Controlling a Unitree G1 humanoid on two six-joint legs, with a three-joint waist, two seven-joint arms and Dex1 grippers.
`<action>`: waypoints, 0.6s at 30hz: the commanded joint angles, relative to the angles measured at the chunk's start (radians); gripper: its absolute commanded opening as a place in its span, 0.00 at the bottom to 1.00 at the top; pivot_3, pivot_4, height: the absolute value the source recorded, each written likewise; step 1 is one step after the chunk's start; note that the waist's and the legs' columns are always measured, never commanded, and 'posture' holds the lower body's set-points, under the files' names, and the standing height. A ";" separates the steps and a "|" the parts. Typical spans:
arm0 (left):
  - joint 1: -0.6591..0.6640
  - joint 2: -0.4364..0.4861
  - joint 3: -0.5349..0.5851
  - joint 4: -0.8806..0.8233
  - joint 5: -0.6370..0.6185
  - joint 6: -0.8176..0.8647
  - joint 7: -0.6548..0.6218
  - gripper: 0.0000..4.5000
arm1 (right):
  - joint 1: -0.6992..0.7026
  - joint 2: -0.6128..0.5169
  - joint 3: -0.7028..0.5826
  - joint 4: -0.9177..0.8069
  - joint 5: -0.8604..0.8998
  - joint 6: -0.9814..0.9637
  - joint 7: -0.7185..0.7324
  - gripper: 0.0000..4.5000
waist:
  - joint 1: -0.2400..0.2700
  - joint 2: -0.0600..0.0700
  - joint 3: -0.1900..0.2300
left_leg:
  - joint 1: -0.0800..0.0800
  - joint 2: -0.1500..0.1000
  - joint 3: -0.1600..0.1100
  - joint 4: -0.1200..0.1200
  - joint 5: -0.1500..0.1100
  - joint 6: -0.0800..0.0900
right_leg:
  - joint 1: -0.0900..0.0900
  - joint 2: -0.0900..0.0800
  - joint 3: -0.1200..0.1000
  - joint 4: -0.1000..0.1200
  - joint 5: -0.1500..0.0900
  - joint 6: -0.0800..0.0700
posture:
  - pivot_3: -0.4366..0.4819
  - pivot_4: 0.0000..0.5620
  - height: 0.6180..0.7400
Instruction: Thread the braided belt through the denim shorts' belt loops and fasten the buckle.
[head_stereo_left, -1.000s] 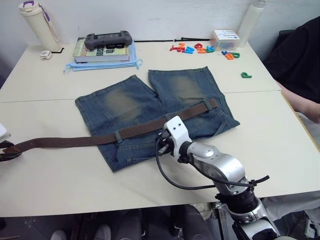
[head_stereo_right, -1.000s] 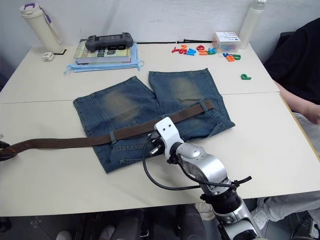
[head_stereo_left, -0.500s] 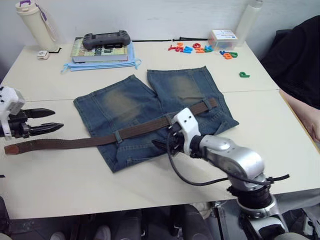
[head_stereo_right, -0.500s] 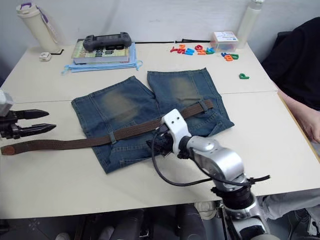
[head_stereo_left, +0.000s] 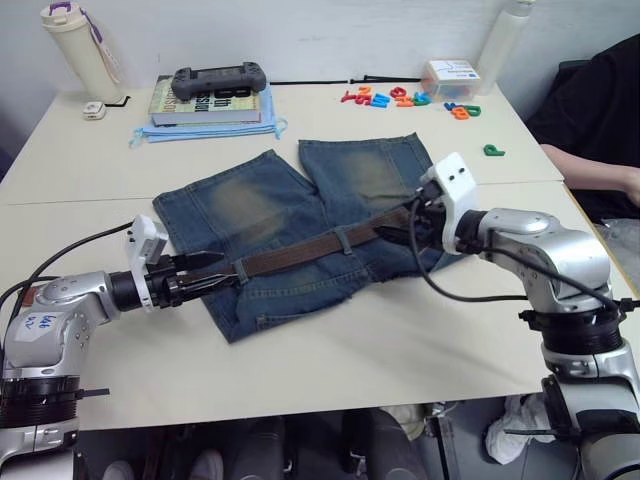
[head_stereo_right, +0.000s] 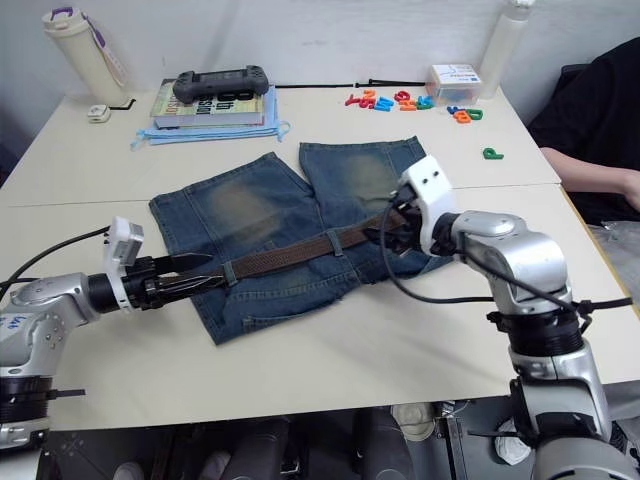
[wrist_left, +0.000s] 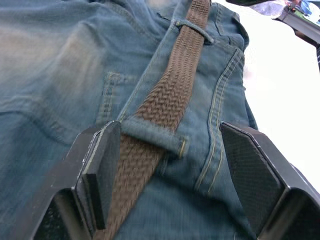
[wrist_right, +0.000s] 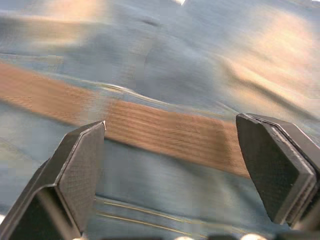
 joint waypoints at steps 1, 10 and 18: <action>0.006 -0.027 -0.026 -0.007 -0.015 0.012 0.016 0.77 | -0.105 -0.007 -0.056 0.237 -0.031 -0.096 0.036 0.99 | 0.001 0.001 0.000 | 0.000 0.000 0.001 0.000 0.000 0.000 | 0.000 0.000 0.000 0.001 0.000 0.000 | 0.48 0.27 0.40; -0.015 -0.112 -0.050 0.065 -0.015 0.043 0.097 0.77 | -0.295 0.034 -0.077 0.723 -0.095 -0.249 0.111 0.99 | 0.002 0.001 0.000 | 0.000 0.000 0.001 0.001 0.000 0.000 | 0.000 0.000 0.001 0.001 0.000 0.000 | 0.48 0.27 0.40; -0.067 -0.142 -0.075 0.101 -0.082 0.149 0.056 0.77 | -0.350 0.041 -0.093 0.871 -0.097 -0.239 0.223 0.99 | 0.004 0.002 0.000 | 0.000 0.000 0.001 0.004 0.000 0.000 | 0.000 -0.001 0.001 0.004 0.000 0.000 | 0.48 0.27 0.40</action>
